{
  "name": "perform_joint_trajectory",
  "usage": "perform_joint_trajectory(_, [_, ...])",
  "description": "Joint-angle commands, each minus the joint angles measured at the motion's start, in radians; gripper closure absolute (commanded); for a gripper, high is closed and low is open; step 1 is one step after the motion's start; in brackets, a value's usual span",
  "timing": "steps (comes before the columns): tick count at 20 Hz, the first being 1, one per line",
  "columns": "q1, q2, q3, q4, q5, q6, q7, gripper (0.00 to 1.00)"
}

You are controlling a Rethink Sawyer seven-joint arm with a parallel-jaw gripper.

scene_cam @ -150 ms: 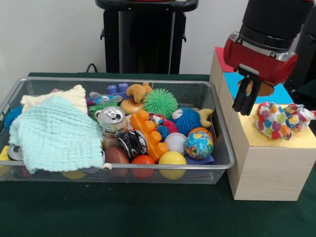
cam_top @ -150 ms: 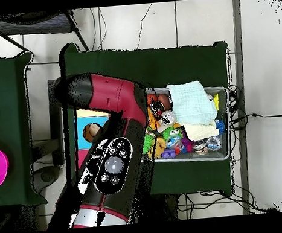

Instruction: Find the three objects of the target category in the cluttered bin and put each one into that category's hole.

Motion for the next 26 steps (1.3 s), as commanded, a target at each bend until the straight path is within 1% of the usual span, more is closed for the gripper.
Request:
perform_joint_trajectory(1, [-0.025, 0.029, 0.168, -0.027, -0.054, 0.074, -0.031, 1.00])
perform_joint_trajectory(3, [-0.021, 0.039, 0.172, -0.046, -0.056, 0.080, -0.006, 1.00])
perform_joint_trajectory(6, [-0.017, 0.041, 0.178, -0.050, -0.057, 0.069, 0.015, 1.00])
perform_joint_trajectory(7, [-0.013, 0.053, 0.177, -0.066, -0.054, 0.076, 0.028, 1.00])
perform_joint_trajectory(12, [-0.006, 0.066, 0.200, -0.056, -0.043, 0.057, 0.049, 1.00])
perform_joint_trajectory(15, [-0.009, 0.061, 0.223, -0.030, -0.041, 0.039, 0.048, 1.00])
perform_joint_trajectory(26, [0.000, 0.080, 0.226, -0.025, -0.063, 0.043, 0.070, 1.00])
